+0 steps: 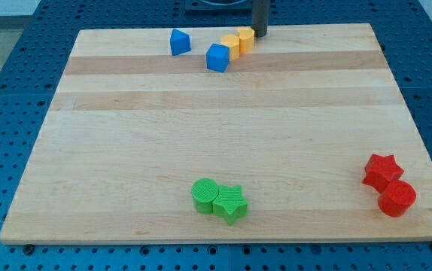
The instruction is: Move the yellow heart down a bit
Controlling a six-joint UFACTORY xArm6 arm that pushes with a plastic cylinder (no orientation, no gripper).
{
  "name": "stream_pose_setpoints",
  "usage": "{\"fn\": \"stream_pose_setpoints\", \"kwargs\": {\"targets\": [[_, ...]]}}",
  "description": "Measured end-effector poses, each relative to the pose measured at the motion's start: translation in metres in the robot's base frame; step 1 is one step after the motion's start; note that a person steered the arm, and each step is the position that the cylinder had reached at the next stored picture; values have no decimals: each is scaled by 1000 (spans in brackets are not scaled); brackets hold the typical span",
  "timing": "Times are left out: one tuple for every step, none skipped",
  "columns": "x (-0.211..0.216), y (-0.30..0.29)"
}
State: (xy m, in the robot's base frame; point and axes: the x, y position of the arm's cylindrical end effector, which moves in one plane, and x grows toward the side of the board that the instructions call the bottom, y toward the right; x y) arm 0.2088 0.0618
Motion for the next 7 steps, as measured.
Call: {"fn": "stream_pose_setpoints", "kwargs": {"targets": [[0,-4],[1,-13],[1,-18],[1,-19],[1,-23],[-5,-11],[-16,42]]}}
